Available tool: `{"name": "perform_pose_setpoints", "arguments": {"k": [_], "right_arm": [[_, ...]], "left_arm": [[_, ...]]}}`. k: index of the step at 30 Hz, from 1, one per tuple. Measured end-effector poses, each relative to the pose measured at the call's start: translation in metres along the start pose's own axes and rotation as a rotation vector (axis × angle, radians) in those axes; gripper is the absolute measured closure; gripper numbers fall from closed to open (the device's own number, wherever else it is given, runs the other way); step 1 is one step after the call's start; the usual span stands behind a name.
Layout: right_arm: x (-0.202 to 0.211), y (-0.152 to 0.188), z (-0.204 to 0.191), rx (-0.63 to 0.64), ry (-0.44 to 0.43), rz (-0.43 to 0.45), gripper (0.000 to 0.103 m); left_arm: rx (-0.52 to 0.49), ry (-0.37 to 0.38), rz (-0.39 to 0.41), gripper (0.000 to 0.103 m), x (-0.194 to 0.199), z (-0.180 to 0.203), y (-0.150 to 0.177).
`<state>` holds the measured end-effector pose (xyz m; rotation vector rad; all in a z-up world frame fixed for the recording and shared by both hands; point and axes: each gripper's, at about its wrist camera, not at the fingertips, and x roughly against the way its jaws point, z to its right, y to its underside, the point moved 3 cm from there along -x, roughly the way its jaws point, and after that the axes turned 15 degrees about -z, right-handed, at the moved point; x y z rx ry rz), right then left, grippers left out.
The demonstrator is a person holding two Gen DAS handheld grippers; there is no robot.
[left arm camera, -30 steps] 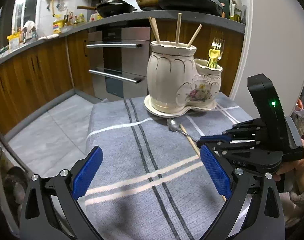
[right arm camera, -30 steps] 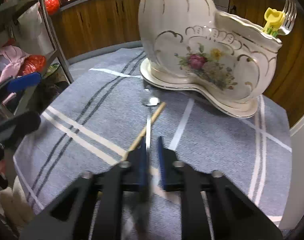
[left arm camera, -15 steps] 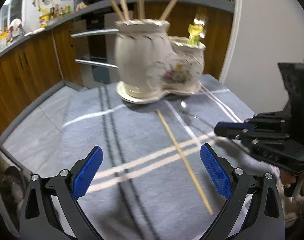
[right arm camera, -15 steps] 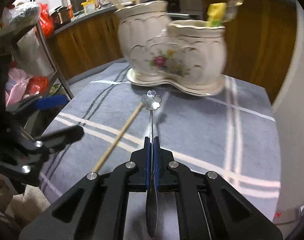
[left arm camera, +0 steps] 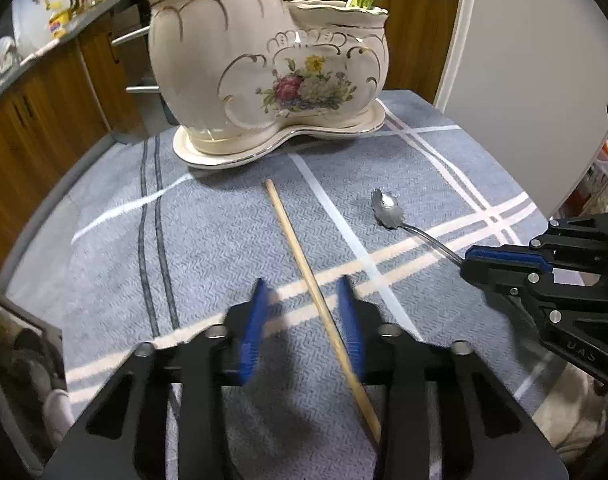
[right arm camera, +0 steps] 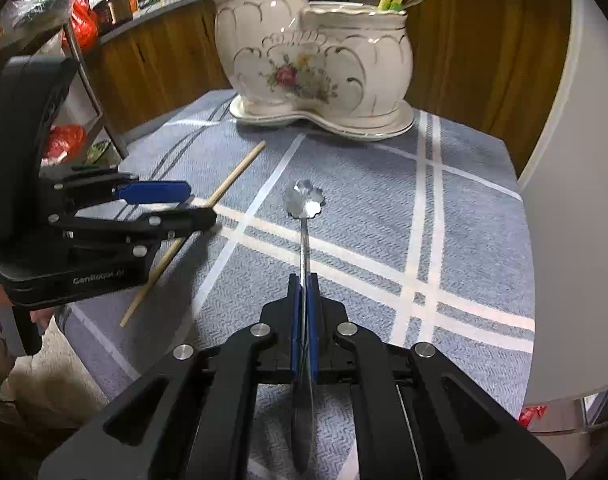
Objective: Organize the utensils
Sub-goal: 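Grasp the last wooden chopstick with the left tool while the right tool grasps the silver flower spoon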
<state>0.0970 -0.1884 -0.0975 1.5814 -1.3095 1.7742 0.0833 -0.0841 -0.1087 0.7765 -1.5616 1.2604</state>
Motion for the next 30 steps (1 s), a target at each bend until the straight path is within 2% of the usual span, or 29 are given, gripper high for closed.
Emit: {"name": "perform_pose_setpoints", "arguments": {"k": [1,2,3,6,9,12,14,15,19,21,24,30], "right_arm": [[-0.001,-0.002,-0.001,0.007,0.007,0.000,0.098],[-0.001,-0.005,-0.003,0.018,0.017,0.002,0.098],[-0.002,-0.009,-0.003,0.023,0.026,0.002,0.097],[-0.006,-0.017,-0.006,0.042,0.033,-0.015,0.096],[-0.010,-0.024,-0.007,0.055,0.026,-0.029,0.087],[-0.012,-0.031,-0.006,0.059,0.030,-0.040,0.087],[-0.012,-0.032,-0.007,0.066,0.032,-0.034,0.091],[-0.012,-0.032,-0.008,0.074,0.028,-0.031,0.100],[-0.010,-0.029,-0.011,0.071,0.024,-0.014,0.100],[-0.005,-0.028,-0.009,0.060,0.019,0.007,0.100],[0.007,-0.026,-0.002,0.026,-0.003,0.062,0.100],[0.044,-0.022,0.006,-0.001,-0.045,0.217,0.100]], "left_arm": [[-0.015,-0.010,-0.002,0.084,0.000,0.001,-0.001],[-0.025,-0.012,-0.005,0.093,0.000,0.002,-0.001],[-0.039,-0.008,-0.009,0.095,0.001,0.002,-0.001],[-0.095,0.004,-0.027,0.095,0.003,0.001,0.003],[-0.150,0.014,-0.065,0.095,0.005,0.000,0.007],[-0.156,0.000,-0.080,0.095,0.008,-0.007,0.007],[-0.140,0.007,-0.090,0.091,0.007,-0.010,0.005],[-0.133,0.009,-0.097,0.084,0.005,-0.011,0.004],[-0.124,0.005,-0.081,0.083,0.005,-0.012,0.003],[-0.128,-0.002,-0.068,0.097,0.005,-0.012,0.004],[-0.125,0.017,-0.053,0.098,0.007,-0.016,0.005],[-0.097,0.078,0.065,0.098,0.038,-0.030,0.011]]}}
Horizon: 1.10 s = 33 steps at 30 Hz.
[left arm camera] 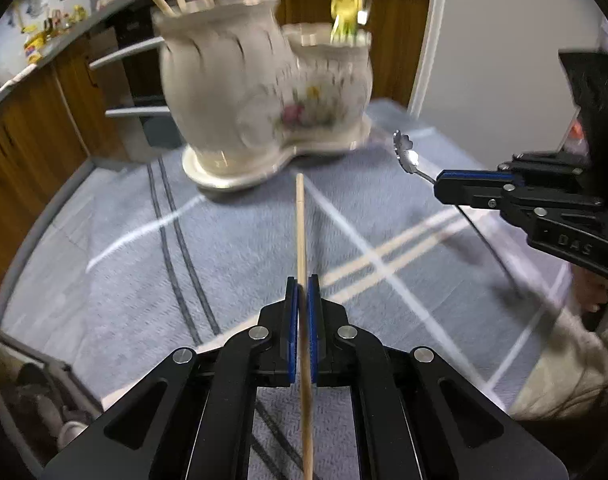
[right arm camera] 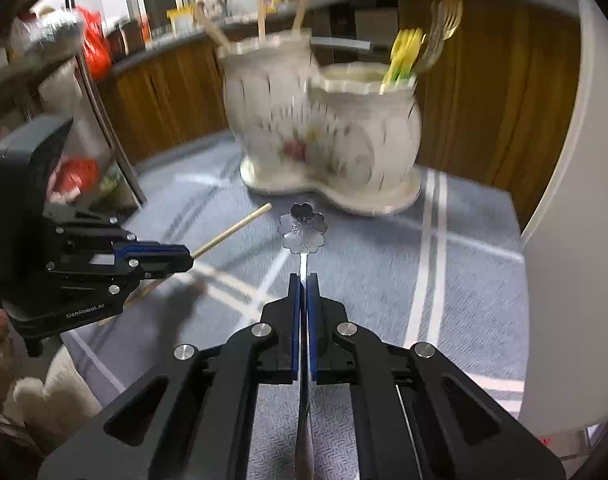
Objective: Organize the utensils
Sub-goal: 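Grasp the last wooden chopstick with the left tool while the right tool grasps the silver flower spoon, then lift the chopstick over the tall cup while the right tool lifts the silver spoon over the short cup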
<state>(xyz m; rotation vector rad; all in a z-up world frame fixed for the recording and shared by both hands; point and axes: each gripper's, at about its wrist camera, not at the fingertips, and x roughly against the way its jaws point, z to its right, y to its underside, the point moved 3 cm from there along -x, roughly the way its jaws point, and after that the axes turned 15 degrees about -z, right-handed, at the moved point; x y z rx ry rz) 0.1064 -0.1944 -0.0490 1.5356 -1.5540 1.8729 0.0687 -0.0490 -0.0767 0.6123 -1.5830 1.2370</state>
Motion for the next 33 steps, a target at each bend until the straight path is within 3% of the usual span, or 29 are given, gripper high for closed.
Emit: {"name": "perform_pose_setpoints", "arguments": {"k": [10,19,27,33], "right_arm": [[0.053,-0.022,-0.013,0.023,0.020,0.284,0.100],[0.077,-0.091,0.008,-0.071,-0.011,0.503,0.100],[0.075,-0.139,0.040,-0.208,-0.039,0.677,0.100],[0.057,-0.162,0.051,-0.268,0.066,0.758,0.100]], "left_arm": [[-0.010,0.035,0.360,0.098,0.097,-0.009,-0.007],[0.086,0.060,0.701,0.098,0.152,-0.034,-0.077],[0.221,0.081,0.876,0.098,0.146,-0.068,-0.138],[0.254,0.063,0.895,0.098,0.123,-0.077,-0.157]]}}
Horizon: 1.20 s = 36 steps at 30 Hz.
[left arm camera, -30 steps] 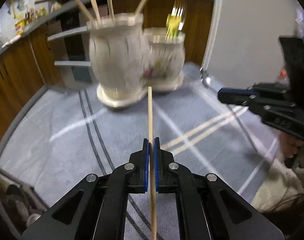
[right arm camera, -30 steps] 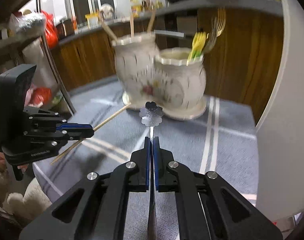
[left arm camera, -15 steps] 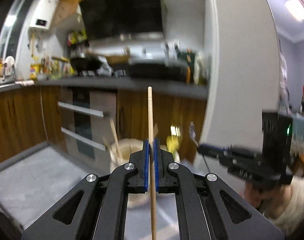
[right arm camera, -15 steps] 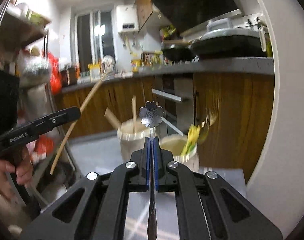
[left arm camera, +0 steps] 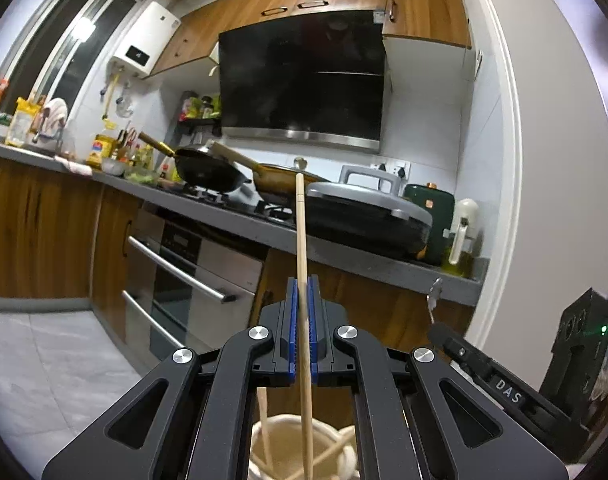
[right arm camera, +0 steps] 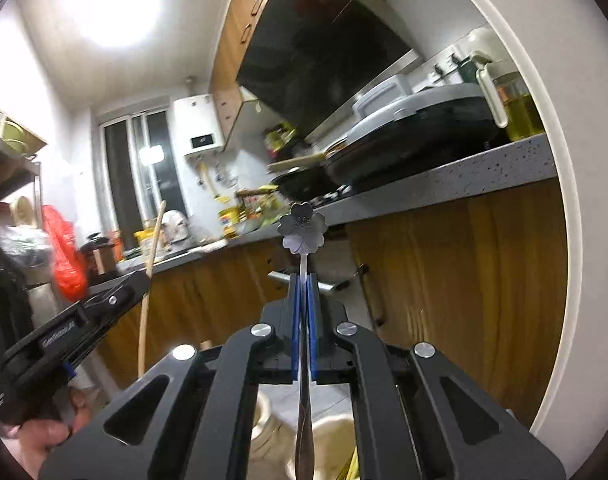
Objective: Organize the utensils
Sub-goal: 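Lift the chopstick over the tall cup while the right tool lifts the silver spoon over the short cup, then insert the chopstick into the tall cup while the right tool drops the silver spoon into the short cup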
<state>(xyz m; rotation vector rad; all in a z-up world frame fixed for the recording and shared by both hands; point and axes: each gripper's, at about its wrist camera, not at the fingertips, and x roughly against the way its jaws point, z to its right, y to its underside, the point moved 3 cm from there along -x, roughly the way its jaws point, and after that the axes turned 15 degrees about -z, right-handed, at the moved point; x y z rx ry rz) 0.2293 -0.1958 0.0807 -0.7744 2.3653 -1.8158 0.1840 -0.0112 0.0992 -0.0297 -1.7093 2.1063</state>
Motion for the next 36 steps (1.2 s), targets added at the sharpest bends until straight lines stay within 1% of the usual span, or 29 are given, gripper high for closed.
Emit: {"name": "perform_pose_setpoints", "arguments": {"k": [4,6,10,12,19,22,24,26,28,29,31,33,35,36], "right_arm": [[-0.013,0.009,0.000,0.029,0.065,0.020,0.100],[-0.018,0.015,-0.002,0.061,0.093,0.033,0.100],[-0.022,0.024,-0.005,0.089,0.114,0.041,0.100],[-0.027,0.026,-0.004,0.088,0.112,0.031,0.100],[-0.035,0.036,-0.002,0.099,0.095,-0.018,0.100],[-0.034,0.041,0.000,0.090,0.064,-0.064,0.100],[-0.035,0.046,0.003,0.076,0.030,-0.115,0.100],[-0.034,0.049,0.007,0.059,0.010,-0.148,0.100],[-0.033,0.051,0.009,0.061,0.008,-0.175,0.100],[-0.034,0.053,0.008,0.065,0.004,-0.190,0.100],[-0.034,0.055,0.006,0.072,-0.001,-0.213,0.099],[-0.035,0.056,0.004,0.078,-0.009,-0.231,0.098],[-0.032,0.056,0.002,0.085,-0.009,-0.234,0.093],[-0.029,0.055,0.001,0.084,-0.011,-0.233,0.087]], "left_arm": [[0.010,-0.016,-0.016,0.098,-0.018,-0.007,0.012],[0.017,-0.010,-0.023,0.098,-0.020,-0.010,0.017],[0.014,-0.008,-0.027,0.098,-0.026,-0.013,0.021],[0.018,-0.005,-0.032,0.098,-0.027,-0.013,0.022],[-0.017,0.006,-0.061,0.098,-0.036,-0.010,0.031],[-0.031,0.002,-0.070,0.097,-0.035,-0.010,0.031],[-0.037,-0.001,-0.075,0.097,-0.031,-0.011,0.031],[-0.037,0.000,-0.075,0.097,-0.026,-0.012,0.031],[-0.038,0.001,-0.072,0.097,-0.020,-0.013,0.030],[-0.042,0.001,-0.072,0.094,-0.018,-0.012,0.030],[-0.046,-0.005,-0.075,0.093,-0.013,-0.013,0.031],[-0.052,-0.013,-0.084,0.092,-0.010,-0.013,0.032],[-0.055,-0.024,-0.091,0.092,-0.006,-0.013,0.032],[-0.057,-0.026,-0.092,0.091,-0.004,-0.012,0.032]]}}
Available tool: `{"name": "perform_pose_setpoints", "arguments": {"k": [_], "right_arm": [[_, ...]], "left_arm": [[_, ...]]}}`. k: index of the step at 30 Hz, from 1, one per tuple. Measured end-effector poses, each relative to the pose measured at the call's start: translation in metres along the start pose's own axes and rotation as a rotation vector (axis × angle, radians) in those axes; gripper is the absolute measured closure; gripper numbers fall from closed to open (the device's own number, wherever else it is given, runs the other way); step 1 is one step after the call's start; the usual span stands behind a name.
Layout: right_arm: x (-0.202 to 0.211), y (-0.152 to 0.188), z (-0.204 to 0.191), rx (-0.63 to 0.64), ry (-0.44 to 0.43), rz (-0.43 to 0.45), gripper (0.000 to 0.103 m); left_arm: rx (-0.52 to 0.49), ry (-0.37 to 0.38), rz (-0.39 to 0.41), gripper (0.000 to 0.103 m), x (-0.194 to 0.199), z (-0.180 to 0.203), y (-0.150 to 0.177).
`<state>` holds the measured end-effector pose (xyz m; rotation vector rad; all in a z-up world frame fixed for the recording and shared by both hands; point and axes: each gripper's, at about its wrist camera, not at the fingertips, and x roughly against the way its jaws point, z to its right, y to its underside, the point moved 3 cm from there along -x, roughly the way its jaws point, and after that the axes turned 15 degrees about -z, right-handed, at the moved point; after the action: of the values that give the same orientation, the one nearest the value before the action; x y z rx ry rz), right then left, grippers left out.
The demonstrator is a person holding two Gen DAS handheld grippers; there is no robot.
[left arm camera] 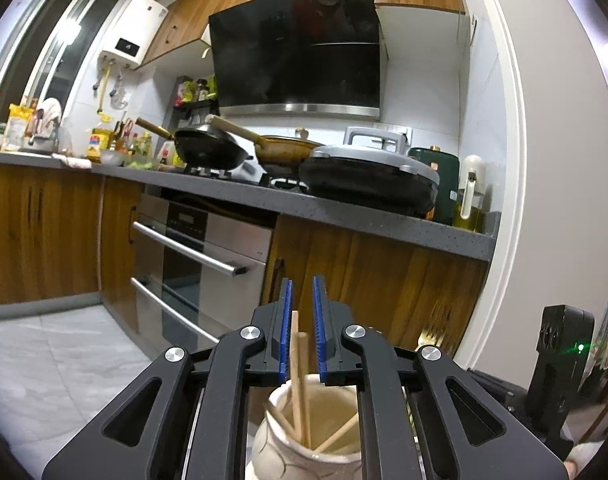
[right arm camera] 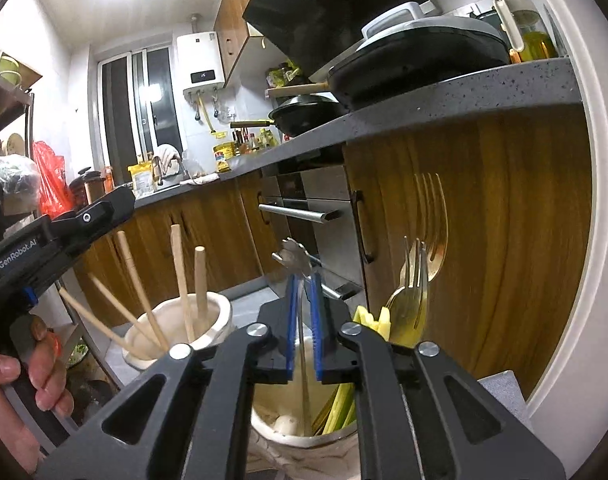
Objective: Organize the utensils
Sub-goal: 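Insert the chopstick into the tall cup while the right tool drops the silver spoon into the short cup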
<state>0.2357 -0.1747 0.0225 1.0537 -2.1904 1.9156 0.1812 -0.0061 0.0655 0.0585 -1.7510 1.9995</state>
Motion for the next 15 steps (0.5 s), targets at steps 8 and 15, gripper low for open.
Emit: {"name": "perform_pose_setpoints", "arguments": {"k": [8,15], "right_arm": [[0.047,0.019,-0.007,0.026,0.013,-0.047,0.083],[0.073,0.073,-0.007,0.133,0.053,-0.175,0.045]], "left_arm": [[-0.028,-0.032,-0.031,0.073,0.037,0.004,0.008],[-0.045,-0.080,-0.143,0.035,0.070,0.011,0.066]]}}
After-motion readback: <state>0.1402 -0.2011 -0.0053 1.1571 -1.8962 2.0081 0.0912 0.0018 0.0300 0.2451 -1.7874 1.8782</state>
